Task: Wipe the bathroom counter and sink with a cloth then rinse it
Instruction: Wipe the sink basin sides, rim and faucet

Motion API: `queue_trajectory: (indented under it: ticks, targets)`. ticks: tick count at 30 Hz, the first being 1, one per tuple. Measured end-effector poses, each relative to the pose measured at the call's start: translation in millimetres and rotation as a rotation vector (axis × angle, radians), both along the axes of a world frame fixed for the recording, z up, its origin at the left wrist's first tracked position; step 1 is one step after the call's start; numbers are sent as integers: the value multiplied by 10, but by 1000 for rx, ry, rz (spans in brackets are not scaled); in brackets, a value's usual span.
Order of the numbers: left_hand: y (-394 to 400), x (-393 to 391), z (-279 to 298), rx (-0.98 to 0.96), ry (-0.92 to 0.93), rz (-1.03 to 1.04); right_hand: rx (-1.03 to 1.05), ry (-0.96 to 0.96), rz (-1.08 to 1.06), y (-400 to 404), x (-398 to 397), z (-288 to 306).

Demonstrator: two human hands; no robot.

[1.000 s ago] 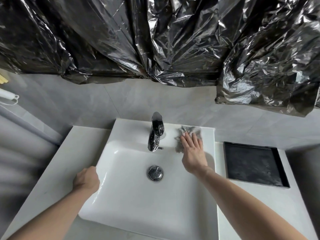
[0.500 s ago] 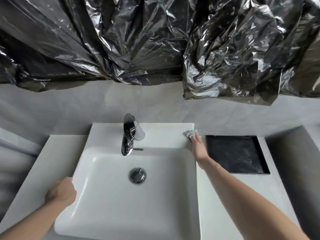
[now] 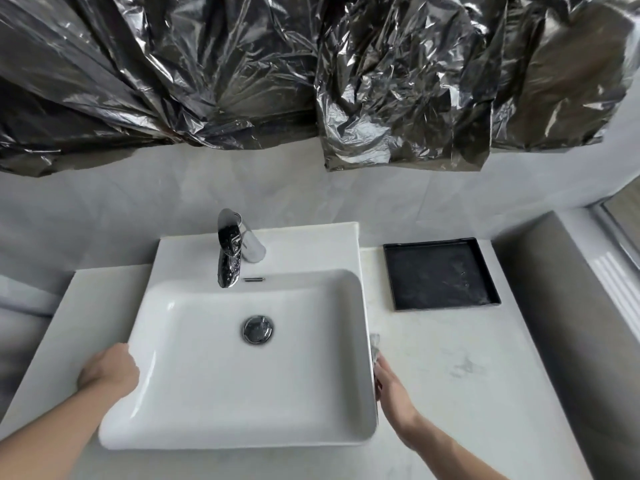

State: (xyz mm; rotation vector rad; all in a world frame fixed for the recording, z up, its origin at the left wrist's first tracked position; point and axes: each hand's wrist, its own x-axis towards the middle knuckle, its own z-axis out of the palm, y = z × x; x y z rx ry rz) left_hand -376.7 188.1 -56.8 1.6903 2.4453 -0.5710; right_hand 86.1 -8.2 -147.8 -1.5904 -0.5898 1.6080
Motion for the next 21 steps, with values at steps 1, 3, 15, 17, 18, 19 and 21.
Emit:
queue_trajectory:
  ticks: [1,3,15,17,18,19,21]
  targets:
    - [-14,6,4,5,-5,1,-44,-4,11,-93,-31,77]
    - [-49,38,29,13,-3,3,-57,55,-41,-71,-52,235]
    - [-79,-11,10,46,-44,-5,171,-68,-58,1894,301,478]
    - [-69,-27,-17,43,-39,-8,163,-99,-57,1951,300,414]
    - [-67,-31,-24,43,-38,-6,158,-102,-68,1933,269,421]
    - [-62,-42,-37,43,-44,-2,143,-122,-71,1861,243,469]
    - [-59,-51,-51,50,-56,4,142,-94,-70,1621,161,618]
